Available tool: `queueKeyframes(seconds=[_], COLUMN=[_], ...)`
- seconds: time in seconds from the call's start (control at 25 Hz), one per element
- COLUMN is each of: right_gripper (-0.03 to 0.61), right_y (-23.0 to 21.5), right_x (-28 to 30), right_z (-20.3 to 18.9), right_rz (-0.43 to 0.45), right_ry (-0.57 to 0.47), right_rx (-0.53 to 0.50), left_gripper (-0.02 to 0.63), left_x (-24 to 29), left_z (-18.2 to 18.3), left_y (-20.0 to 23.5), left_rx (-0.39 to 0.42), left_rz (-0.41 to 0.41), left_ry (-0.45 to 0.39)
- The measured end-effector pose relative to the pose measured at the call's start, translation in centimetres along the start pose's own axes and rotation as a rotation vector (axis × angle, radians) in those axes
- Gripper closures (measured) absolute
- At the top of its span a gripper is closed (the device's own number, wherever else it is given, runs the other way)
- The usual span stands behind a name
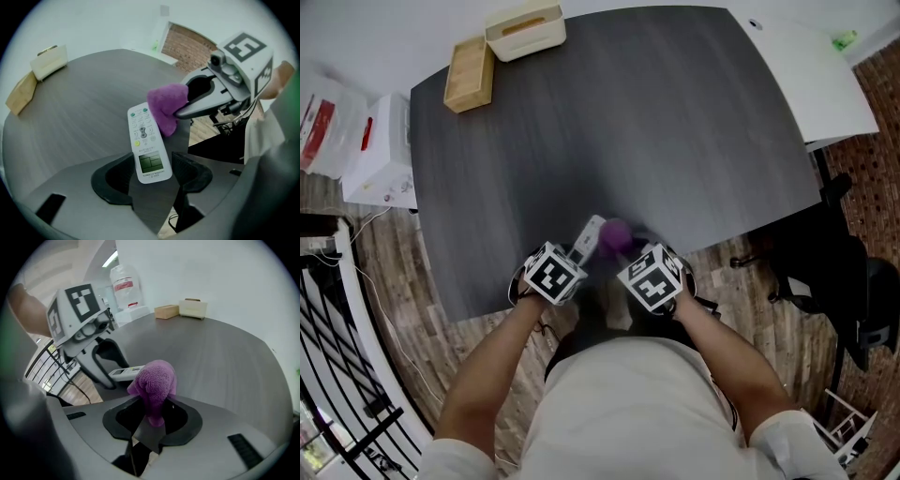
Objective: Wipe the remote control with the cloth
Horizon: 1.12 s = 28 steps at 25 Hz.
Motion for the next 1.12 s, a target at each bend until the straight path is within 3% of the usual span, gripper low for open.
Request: queueKeyframes(seconds=[0.2,0.52,0.72,0.96,1.12], right_gripper=[0.471,0.471,0.471,0.471,0.471], right_y=[-1.0,-1.7,-1.7,-1.7,-3.3], right_x=[0.8,1.9,2.3,2.0,1.3], right_z=[1.3,2.7,3.0,3.4,3.6], right_rz=[-0.043,-0.117,-0.120,-0.078,-0.141], right_ry=[0.003,0.012,0.010,-0.019,-0.041], right_rx=[-0.028,-0.022,-0.046,-0.075,-0.080], left_gripper=[0.357,0.356,0.354,0.354,0.356], left_x=[0.0,-0.3,0.4,-0.2,-2.2], left_z=[-0.5,-0.4,-0.5,-1.0,-1.3], left_y=[-0.9,-1.4,-3.0,-3.2,-1.6], left_rx=[-0.075,-0.106,-0.097,-0.142,-0.212], left_rz=[-0.009,0.102,0.055,0.010,0.019], left_ry=[-0.057,-0.156,-0.216,-0.271,-0.373])
Point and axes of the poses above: the fingertips, and each gripper's own axes: x forward along the fingers, y to its left, z out of its top, the point moved 5 cm from there along -x, backward along the fingers, and after that the axes turned 7 degrees about -z, right-handed, at the moved point
